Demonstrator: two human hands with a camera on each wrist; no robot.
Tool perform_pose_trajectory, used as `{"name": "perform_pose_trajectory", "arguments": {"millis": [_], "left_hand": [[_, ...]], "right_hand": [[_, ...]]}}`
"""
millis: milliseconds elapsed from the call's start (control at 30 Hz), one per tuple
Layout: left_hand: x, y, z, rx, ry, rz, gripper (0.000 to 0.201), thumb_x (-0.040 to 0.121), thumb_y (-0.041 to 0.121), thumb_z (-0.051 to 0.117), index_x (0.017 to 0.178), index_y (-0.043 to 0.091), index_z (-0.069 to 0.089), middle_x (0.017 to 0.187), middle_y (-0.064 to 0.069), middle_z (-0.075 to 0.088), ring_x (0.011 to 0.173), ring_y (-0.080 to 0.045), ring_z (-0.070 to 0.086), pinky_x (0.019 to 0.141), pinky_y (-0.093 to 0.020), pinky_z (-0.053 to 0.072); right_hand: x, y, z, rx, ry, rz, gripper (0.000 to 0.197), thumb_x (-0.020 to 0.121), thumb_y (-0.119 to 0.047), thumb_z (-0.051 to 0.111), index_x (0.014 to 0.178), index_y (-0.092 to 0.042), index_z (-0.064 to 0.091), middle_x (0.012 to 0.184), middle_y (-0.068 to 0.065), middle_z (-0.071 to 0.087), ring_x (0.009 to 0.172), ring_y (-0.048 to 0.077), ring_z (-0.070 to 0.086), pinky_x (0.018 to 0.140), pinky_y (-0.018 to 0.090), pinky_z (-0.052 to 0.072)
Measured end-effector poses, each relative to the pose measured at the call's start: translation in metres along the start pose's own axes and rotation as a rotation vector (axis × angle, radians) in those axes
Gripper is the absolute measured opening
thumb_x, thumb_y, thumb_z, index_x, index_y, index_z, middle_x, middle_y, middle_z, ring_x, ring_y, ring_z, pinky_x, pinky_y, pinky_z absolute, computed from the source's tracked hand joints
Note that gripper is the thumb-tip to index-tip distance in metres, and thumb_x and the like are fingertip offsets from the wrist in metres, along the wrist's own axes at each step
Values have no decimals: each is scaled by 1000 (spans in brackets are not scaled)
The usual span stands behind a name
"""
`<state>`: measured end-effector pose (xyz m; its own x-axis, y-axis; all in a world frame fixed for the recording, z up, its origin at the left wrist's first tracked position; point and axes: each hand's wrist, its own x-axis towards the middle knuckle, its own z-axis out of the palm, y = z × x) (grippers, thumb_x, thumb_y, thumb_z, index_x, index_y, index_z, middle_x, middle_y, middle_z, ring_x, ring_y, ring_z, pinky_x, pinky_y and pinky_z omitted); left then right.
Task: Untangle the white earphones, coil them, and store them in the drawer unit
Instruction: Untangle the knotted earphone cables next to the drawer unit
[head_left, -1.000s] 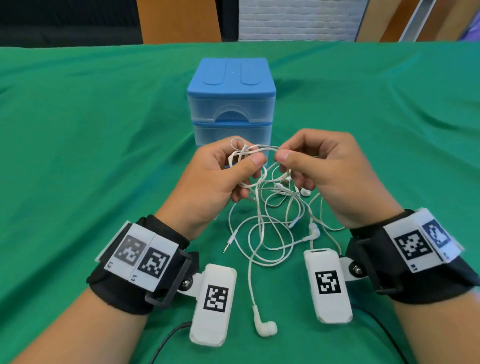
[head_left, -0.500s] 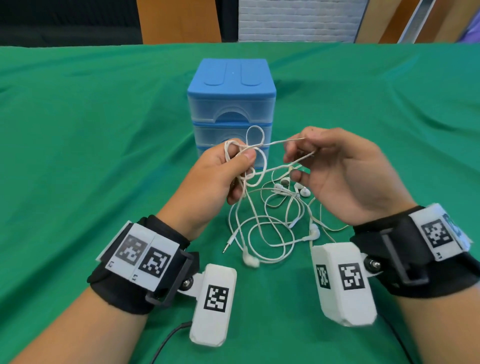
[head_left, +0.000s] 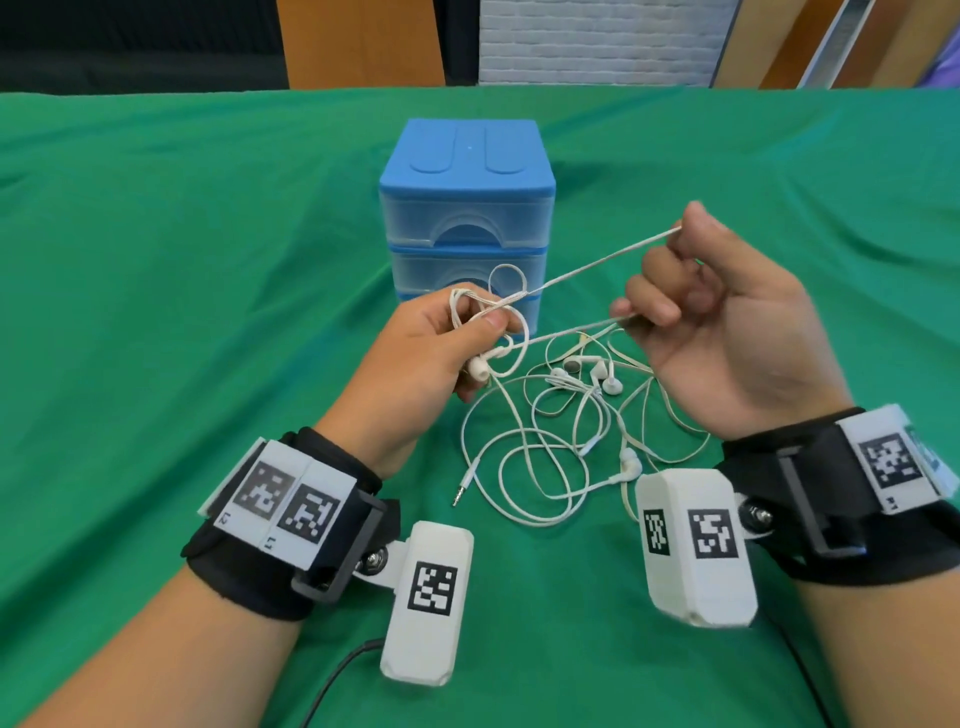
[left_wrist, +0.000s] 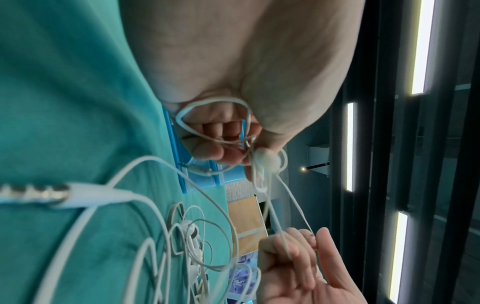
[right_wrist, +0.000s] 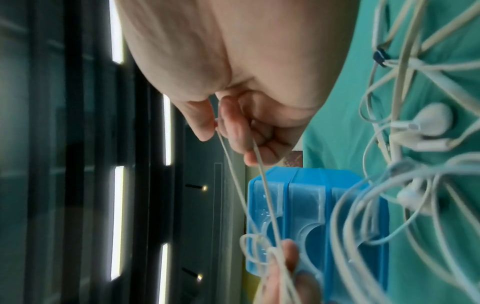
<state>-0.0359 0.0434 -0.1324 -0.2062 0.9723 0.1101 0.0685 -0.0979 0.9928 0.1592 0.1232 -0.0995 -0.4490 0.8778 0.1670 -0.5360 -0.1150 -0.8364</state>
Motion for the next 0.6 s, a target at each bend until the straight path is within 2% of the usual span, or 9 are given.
{"name": "perform_pose_trajectory", "arguments": {"millis": [67, 133, 200, 267, 333, 400, 500, 600], "left_hand": [[0, 0, 0, -33, -6, 10, 15, 100, 10, 57, 99, 4, 71, 75, -1, 58, 57, -6, 49, 53, -18, 40], [-1, 1, 0, -74, -28, 13, 16, 99, 7, 57, 104, 3, 72, 84, -4, 63, 63, -7, 53, 57, -20, 44], [-1, 1, 1, -81, -57, 5, 18, 98, 4, 57, 109, 3, 72, 90, -2, 69, 73, -10, 57, 66, -24, 47], [-1, 1, 1, -72, -80, 0, 19, 97, 2, 58, 109, 3, 73, 101, -9, 73, 86, -17, 60, 79, -34, 46], [-2, 2, 3, -82, -85, 5, 20, 95, -2, 58, 107, 3, 73, 107, -12, 73, 93, -21, 62, 85, -36, 48], [-3, 2, 4, -99, -88, 13, 22, 92, -7, 58, 104, 4, 74, 105, -12, 73, 92, -20, 64, 83, -31, 52], [-3, 1, 5, -110, -87, 15, 28, 83, -9, 65, 102, 9, 75, 93, -10, 68, 83, -20, 65, 78, -30, 53], [-2, 0, 4, -110, -75, 16, 29, 76, -2, 67, 100, 12, 77, 87, -8, 65, 79, -20, 62, 75, -31, 51]], "right_hand": [[0, 1, 2, -102, 27, -39, 34, 103, -22, 44, 72, -21, 32, 58, -4, 18, 49, 14, 20, 57, 26, 38], [0, 3, 2, -184, 71, -73, 33, 104, -20, 46, 73, -22, 33, 59, -4, 19, 49, 13, 15, 52, 26, 31], [1, 5, 1, -283, 125, -109, 32, 103, -20, 49, 75, -22, 35, 60, -1, 18, 49, 13, 14, 50, 26, 27], [3, 7, -1, -392, 163, -149, 29, 102, -20, 52, 78, -23, 38, 59, -2, 20, 47, 12, 17, 48, 25, 26], [4, 10, -2, -448, 191, -178, 28, 102, -20, 54, 79, -23, 39, 56, -6, 26, 48, 12, 19, 47, 25, 27], [5, 11, -3, -474, 231, -204, 29, 101, -20, 55, 78, -23, 39, 55, -8, 30, 50, 13, 19, 47, 26, 26], [7, 11, -6, -527, 293, -278, 29, 100, -21, 58, 77, -24, 40, 62, -3, 29, 58, 20, 14, 52, 36, 18], [9, 10, -9, -569, 313, -332, 27, 95, -27, 61, 76, -25, 42, 67, -3, 32, 60, 15, 21, 58, 35, 23]]}}
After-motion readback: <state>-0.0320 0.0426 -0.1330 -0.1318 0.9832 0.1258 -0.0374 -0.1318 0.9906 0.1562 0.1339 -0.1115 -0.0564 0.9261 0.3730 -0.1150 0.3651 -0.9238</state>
